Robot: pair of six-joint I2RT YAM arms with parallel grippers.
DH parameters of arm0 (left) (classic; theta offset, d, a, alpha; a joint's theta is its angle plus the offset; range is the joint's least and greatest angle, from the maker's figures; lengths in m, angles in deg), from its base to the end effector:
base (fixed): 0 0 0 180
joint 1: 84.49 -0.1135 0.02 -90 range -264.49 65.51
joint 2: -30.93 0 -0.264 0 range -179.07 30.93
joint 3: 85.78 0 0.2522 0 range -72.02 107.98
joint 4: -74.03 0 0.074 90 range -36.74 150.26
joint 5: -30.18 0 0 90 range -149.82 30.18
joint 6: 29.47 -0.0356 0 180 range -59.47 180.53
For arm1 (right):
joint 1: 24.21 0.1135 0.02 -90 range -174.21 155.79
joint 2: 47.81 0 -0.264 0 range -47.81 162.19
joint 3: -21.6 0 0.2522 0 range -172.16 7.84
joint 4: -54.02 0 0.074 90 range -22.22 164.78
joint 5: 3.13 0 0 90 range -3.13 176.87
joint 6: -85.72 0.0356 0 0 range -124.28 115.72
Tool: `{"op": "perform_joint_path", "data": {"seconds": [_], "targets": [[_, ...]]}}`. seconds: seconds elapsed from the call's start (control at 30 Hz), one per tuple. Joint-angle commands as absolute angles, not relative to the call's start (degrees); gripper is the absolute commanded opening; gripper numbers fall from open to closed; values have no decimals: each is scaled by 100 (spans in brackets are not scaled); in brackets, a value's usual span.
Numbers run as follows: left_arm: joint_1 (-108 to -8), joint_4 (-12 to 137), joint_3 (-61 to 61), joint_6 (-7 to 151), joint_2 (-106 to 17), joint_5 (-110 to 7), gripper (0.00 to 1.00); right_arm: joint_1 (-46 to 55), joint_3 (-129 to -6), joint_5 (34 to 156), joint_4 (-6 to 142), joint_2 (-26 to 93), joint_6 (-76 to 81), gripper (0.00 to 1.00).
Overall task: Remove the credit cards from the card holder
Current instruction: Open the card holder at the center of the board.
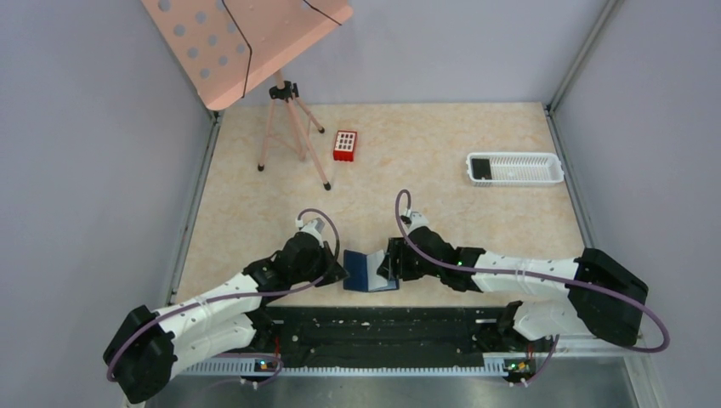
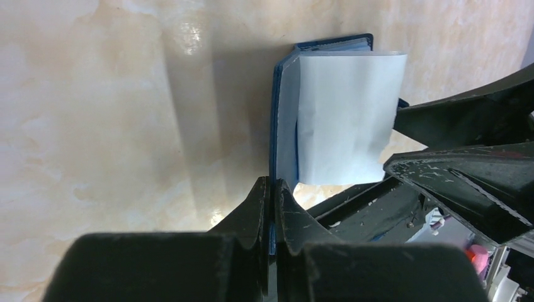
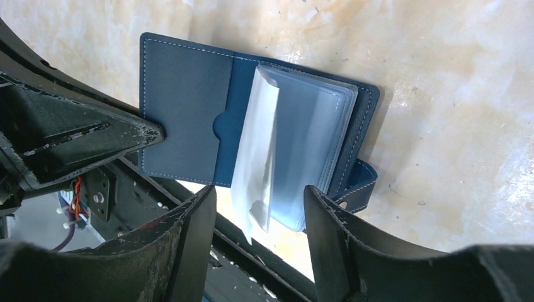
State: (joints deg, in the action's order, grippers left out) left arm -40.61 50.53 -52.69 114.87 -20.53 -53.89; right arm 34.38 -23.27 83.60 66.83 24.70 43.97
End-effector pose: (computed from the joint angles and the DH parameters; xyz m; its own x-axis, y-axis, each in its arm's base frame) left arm 0.1246 -0.1249 0.1675 -0.8857 -0.2695 -0.3781 0.0434 0.7628 -0.6452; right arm 0.1307 0.2101 0.1772 -0.8440 0.0471 -0.5343 -0.3001 0.7842 0.5431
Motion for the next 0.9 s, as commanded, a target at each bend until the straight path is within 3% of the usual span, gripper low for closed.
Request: {"op": "perform_joint_path", "data": {"seconds": [0.0, 0.4, 0.87], "targets": [[-4046, 5009, -5403, 11493, -2033, -5525, 0, 3375, -2312, 8357, 6474, 2520, 4453, 55], [-4046, 5083, -5453, 11467, -2137, -5502, 0, 3368, -2288, 8660, 6115, 2768, 4511, 62], [-4046, 5253, -5497, 11518, -2120, -5399, 0, 3378, -2301, 9864, 4716, 2994, 4467, 49]]}}
